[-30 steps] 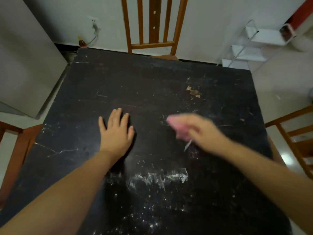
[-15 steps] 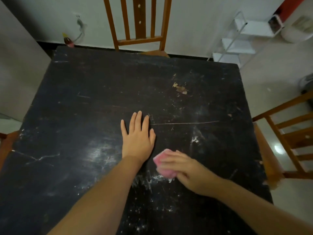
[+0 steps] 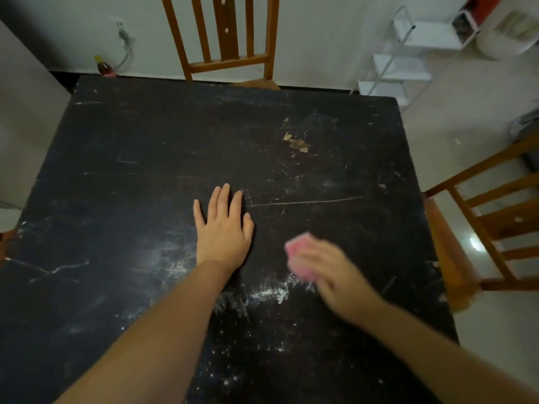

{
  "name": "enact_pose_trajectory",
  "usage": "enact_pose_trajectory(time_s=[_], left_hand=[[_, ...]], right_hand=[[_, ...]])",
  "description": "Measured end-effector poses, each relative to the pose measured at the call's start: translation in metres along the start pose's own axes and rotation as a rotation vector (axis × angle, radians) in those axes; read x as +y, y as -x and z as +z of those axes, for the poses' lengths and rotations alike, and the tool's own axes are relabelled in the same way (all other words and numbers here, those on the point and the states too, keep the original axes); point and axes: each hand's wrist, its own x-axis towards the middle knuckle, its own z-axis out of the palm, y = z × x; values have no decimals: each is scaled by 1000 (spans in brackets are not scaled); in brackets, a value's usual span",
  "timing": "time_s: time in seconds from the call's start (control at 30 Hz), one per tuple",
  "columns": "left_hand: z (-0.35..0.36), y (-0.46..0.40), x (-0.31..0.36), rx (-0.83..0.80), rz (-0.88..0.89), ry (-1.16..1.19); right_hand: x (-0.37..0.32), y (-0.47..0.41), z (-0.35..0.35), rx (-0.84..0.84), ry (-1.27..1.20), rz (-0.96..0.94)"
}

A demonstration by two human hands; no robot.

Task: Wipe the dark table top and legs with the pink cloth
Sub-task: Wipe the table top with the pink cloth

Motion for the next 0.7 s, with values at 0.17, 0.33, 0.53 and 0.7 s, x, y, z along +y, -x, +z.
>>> enact_pose_trajectory(time_s=[0.17,0.33,0.53,0.7], left_hand=[[-1,0,0,-8,-3,-7],[0,0,1,-1,-6,-1],[1,0,1,2,-6,10],[-1,0,2,9,-8,2]], right_hand=[[-14,-8,-27,-3,-383,129],[72,-97,-105,362,-14,397],[21,-47,-22,72,44,29],[-15,-14,-12,-200,-247,-5]])
